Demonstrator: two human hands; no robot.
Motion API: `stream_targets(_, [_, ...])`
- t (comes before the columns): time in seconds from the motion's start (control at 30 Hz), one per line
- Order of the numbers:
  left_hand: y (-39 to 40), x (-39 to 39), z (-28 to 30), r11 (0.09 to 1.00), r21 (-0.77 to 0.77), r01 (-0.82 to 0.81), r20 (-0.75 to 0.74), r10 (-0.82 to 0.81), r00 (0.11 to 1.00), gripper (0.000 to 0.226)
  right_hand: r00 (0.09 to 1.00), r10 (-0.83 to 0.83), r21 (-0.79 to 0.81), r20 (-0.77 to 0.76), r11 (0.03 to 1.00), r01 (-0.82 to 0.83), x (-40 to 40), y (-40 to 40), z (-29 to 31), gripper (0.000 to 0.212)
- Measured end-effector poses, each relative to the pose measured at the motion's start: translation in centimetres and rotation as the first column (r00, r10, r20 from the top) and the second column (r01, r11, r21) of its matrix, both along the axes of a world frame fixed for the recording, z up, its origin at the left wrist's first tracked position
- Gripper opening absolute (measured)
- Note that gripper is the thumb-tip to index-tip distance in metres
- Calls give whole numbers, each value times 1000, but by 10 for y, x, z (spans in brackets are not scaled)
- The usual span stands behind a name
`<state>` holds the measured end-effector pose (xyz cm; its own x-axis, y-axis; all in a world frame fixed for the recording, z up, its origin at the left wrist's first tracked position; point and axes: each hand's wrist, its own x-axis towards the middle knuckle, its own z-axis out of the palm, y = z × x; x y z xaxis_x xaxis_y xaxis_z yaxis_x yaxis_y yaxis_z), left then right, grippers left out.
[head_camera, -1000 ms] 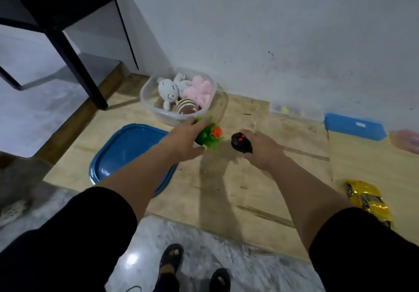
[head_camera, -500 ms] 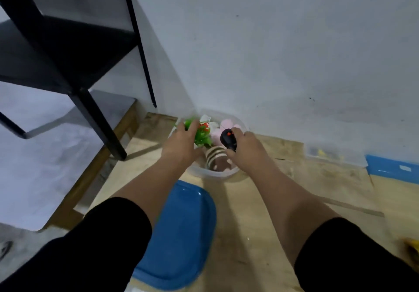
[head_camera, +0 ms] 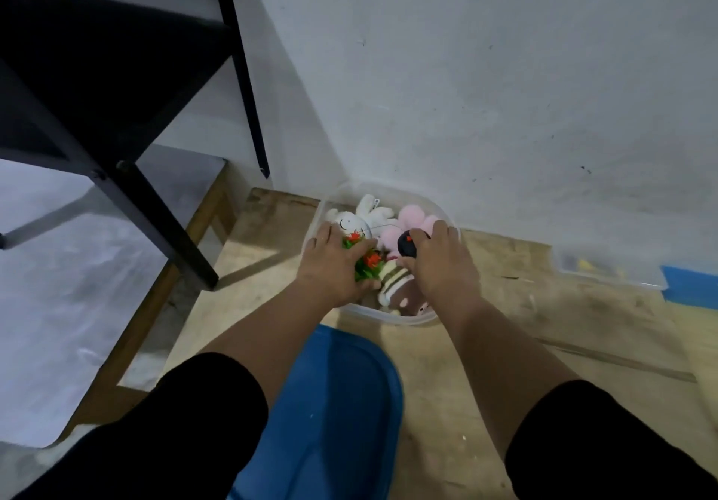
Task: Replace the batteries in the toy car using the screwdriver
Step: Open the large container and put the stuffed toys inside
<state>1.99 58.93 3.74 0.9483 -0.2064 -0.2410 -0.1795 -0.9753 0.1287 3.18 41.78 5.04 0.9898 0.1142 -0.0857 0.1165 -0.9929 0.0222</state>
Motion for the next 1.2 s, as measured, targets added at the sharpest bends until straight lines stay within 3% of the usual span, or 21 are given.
stream_targets(0.2, [6, -15, 18, 998, -69, 2, -30, -5, 1000, 71, 998, 46, -45, 40, 998, -44, -12, -6, 14, 56])
stream_targets(0.6, [16, -135, 50, 974, -54, -219, 27, 220, 975, 83, 982, 128, 173, 138, 973, -152, -114, -12, 36, 58])
stream_targets(0.73, [19, -190, 21, 958, 33, -283, -73, 285, 956, 88, 991, 133, 192, -34, 974, -124, -160, -10, 8, 59])
stream_targets(0.93, [41, -237, -12, 917, 105, -385, -247, 399, 883, 101, 951, 172, 38, -258, 985, -168, -216, -3, -25, 72])
stream_targets(1.03, [52, -244, -21, 915, 71, -398, -270, 401, 875, 105, 930, 136, 44, -340, 991, -129, -230, 6, -30, 72])
stream_targets(1.2, [61, -250, -31, 918, -22, -397, -283, 375, 883, 110, 937, 20, 131, -348, 991, 27, -240, 20, -40, 73])
